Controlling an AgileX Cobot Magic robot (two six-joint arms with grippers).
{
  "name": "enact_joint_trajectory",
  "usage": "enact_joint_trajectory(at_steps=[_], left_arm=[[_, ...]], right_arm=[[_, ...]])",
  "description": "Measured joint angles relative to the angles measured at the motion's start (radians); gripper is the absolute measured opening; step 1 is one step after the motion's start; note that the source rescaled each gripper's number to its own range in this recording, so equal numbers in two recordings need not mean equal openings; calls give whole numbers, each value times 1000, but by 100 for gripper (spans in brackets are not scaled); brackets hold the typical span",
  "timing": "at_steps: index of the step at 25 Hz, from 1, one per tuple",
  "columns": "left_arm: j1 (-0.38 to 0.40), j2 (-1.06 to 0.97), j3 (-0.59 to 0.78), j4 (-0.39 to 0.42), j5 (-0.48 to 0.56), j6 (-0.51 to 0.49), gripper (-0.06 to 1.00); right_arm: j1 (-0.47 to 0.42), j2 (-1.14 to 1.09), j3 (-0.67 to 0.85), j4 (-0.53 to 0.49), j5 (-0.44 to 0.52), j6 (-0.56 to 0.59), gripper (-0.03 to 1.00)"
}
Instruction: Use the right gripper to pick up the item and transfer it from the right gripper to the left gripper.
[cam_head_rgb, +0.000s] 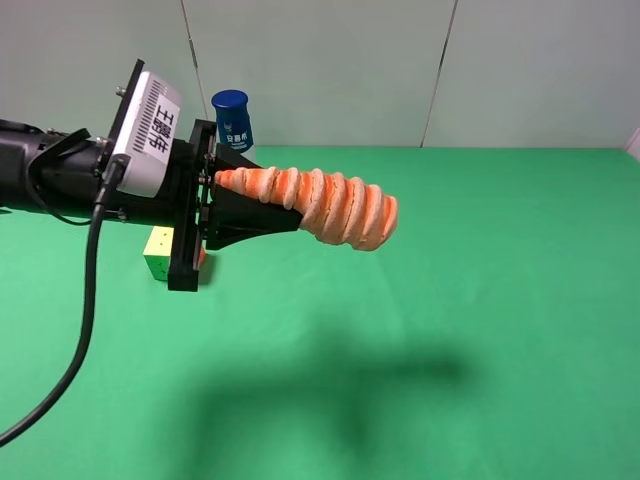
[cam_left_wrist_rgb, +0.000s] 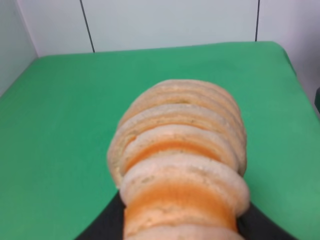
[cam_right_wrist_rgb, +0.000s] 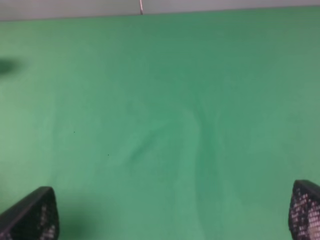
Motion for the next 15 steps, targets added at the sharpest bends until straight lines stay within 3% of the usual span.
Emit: enact_joint_trajectory(at_steps=[3,5,10,15], left_arm=[[0,-30,0,37,-34,-17,2],[6,-72,0,68,-89,-89,2],[18,-230,0,195,-336,-426,2],[19,-381,6,309,-517,-793,2]], right_arm=[[0,0,0,0,0,0,100],[0,0,0,0,0,0,100],[0,0,0,0,0,0,100],[0,0,0,0,0,0,100]])
